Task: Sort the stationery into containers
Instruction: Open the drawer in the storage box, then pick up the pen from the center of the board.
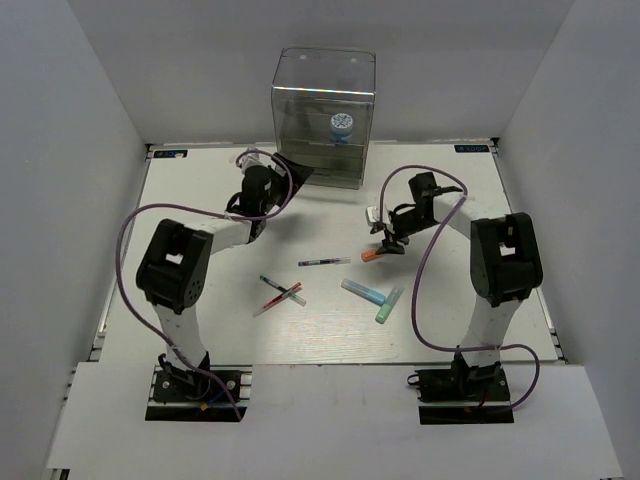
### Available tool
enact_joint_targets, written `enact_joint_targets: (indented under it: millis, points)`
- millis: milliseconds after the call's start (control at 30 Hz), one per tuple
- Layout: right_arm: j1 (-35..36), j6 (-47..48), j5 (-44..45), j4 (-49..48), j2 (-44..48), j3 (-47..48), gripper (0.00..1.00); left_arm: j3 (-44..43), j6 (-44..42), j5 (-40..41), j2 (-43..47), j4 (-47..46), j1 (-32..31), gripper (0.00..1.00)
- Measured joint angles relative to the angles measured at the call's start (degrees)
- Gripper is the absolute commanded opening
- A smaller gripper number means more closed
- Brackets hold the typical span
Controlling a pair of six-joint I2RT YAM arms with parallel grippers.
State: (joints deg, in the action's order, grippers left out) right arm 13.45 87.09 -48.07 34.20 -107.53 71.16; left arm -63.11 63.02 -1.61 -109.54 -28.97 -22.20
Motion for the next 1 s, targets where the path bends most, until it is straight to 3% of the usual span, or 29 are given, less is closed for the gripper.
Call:
enact_joint_targets:
  millis: [233,467,533,633,667,767,1000]
  points:
    - [-0.1,9.2,3.7,8.8,-2.6,0.6,0.64,3.9,-9.7,0.3,14.4,10.5,0.0,1.00]
    - [-0.1,5.7,6.6,4.1,-2.6,-1.8,0.64,7.3,-19.5,4.7,26.3,25.6,-0.1,1.00]
    - [0.0,4.5,6.8,3.0,-2.6,-1.8,0.59,7.2,-22.1,6.1,29.1,29.2,-0.1,1.00]
    - [0.2,3.8,7.5,2.6,-2.6,-1.7,0.39,7.1,-24.1,7.2,33.0,33.6,-0.2,1.00]
    - [0.3,4.0,7.9,2.6,-2.8,-1.4,0.24,7.1,-24.0,7.4,34.1,34.6,-0.2,1.00]
    - [0.5,4.9,8.4,2.9,-3.1,-0.6,0.11,7.5,-21.2,7.4,36.5,36.2,-0.1,1.00]
    - [1.1,0.3,6.6,-1.0,0.1,-0.5,0.04,10.3,-13.5,7.9,37.9,39.3,0.0,1.00]
